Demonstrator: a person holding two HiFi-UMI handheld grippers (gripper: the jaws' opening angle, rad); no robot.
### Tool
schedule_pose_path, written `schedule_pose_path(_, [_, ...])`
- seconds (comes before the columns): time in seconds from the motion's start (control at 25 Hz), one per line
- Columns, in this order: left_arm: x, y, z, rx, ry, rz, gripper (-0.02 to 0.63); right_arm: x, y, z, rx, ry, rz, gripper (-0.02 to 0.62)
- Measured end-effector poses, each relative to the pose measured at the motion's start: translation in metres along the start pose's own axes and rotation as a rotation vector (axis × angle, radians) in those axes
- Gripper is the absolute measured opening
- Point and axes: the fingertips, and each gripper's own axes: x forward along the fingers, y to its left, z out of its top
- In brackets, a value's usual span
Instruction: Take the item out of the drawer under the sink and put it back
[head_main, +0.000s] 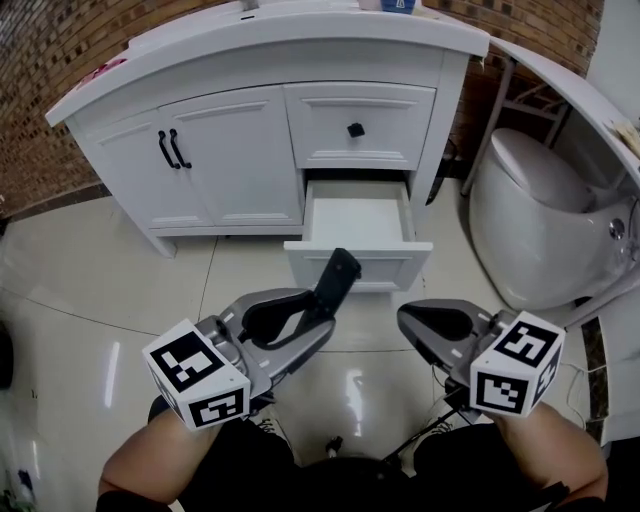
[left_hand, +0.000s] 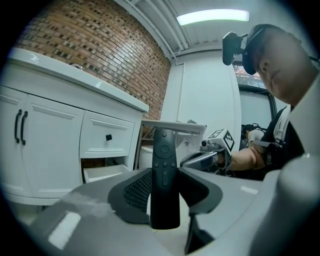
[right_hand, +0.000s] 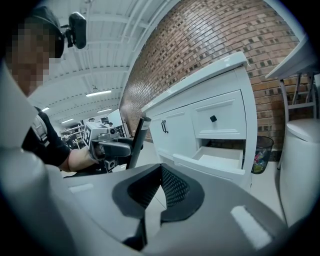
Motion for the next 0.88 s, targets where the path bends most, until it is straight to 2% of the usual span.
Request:
schedule_pose_path(0.48, [-0.0019, -0.0043, 0.0029, 0.016, -0.001, -0.024, 0.167, 0.0056, -0.0001, -0.0019, 0.014, 0.012, 0.002, 0.003])
schedule_pose_path(0.88, [-0.0003, -0.0012, -0.0003, 0.008, 0.005, -0.008, 0.167, 0.004, -0.0011, -0.0033, 0.014, 0.015, 0.001, 0.003])
